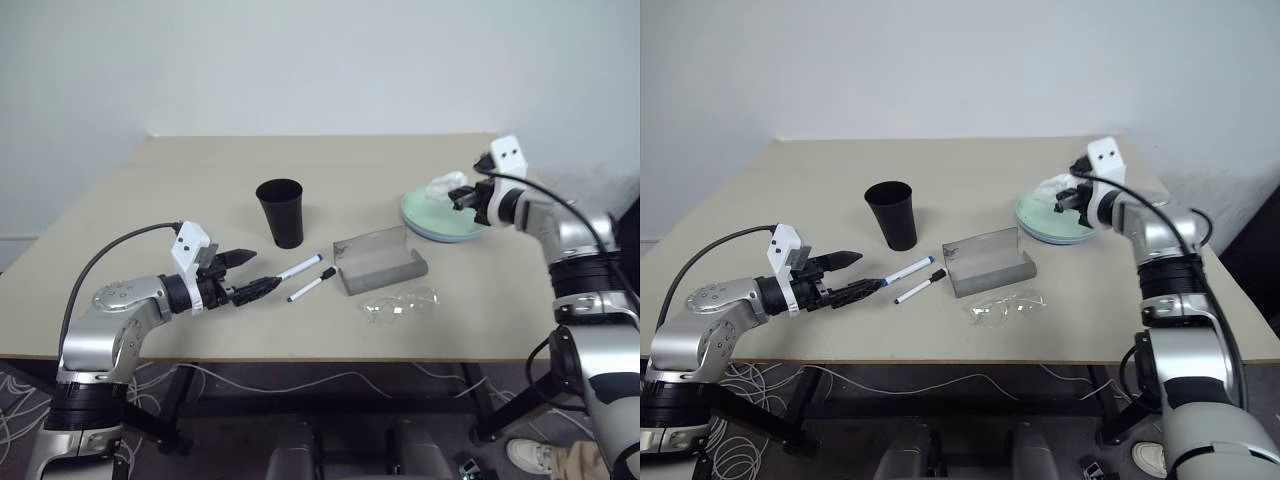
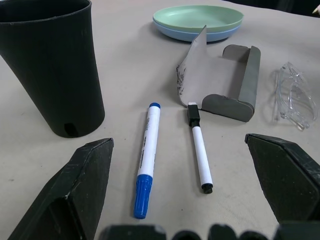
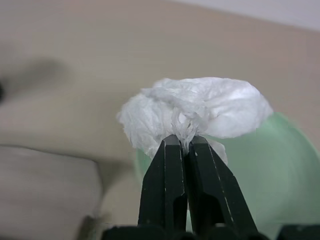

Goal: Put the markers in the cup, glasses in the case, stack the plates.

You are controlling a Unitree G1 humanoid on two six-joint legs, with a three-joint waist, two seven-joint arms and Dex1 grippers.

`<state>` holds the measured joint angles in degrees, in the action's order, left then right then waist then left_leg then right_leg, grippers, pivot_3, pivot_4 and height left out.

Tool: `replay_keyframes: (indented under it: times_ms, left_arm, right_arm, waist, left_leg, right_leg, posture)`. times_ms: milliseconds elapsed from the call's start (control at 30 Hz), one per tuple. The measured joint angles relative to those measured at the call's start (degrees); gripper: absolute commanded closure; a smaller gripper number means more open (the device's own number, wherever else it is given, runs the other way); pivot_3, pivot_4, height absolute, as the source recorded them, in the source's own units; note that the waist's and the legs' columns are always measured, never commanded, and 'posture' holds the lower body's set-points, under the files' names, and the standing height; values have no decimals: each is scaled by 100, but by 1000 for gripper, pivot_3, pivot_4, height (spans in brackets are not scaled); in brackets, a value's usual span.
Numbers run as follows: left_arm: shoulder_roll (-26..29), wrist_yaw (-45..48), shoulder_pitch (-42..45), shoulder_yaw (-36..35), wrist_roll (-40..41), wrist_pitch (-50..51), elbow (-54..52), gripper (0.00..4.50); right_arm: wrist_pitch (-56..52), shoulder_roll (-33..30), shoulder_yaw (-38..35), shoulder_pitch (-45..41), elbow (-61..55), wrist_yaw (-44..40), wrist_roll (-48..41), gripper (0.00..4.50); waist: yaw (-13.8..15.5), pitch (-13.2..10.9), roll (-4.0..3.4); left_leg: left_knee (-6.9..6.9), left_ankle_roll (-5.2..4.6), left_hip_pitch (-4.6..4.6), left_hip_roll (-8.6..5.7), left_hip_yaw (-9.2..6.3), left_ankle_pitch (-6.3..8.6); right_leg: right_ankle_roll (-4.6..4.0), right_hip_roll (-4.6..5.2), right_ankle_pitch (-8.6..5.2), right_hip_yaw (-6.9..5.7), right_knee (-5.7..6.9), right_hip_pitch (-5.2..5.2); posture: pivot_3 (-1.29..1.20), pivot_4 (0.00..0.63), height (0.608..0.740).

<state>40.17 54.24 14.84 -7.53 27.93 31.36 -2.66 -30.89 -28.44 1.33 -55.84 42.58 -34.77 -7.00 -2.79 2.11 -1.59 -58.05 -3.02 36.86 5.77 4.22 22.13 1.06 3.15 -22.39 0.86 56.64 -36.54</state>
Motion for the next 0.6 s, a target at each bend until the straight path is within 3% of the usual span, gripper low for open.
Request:
replay_keyframes:
  times_ms: [100, 200, 567, 600]
  left_arm:
    - [-40, -5, 16, 23, -2, -6, 8, 0]
    - [-56, -11, 19, 25, -2, -12, 8, 0]
    - [-56, -53, 19, 25, -1, -15, 8, 0]
    - [-56, -51, 31, 30, -2, -17, 8, 0]
  right_arm:
    - [818, 215, -10, -234, 1102, 387, 216, 4450]
    - [1398, 289, -49, -475, 1795, 603, 317, 3790]
    - [1961, 261, -94, -718, 2323, 566, 602, 43]
    - [1961, 237, -80, -707, 2289, 518, 628, 14]
  waist:
    - [-3, 0, 0]
    - [-15, 0, -1]
    - [-19, 0, -2]
    - [-16, 0, -2]
  left_leg:
    - [0, 0, 4, 0, 1, 0]
    - [1, 0, 6, 1, -1, 0]
    - [-1, 0, 0, 1, -3, 0]
    - [-1, 0, 1, 1, -3, 0]
  right_leg:
    - [0, 0, 0, -1, 4, -6]
    - [0, 0, 0, -1, 6, -8]
    - [-1, -1, 1, -1, 6, 0]
    - [-1, -1, 1, -1, 6, 0]
  posture:
    - [0, 0, 615]
    - [0, 0, 615]
    - [0, 0, 615]
    - [0, 0, 615]
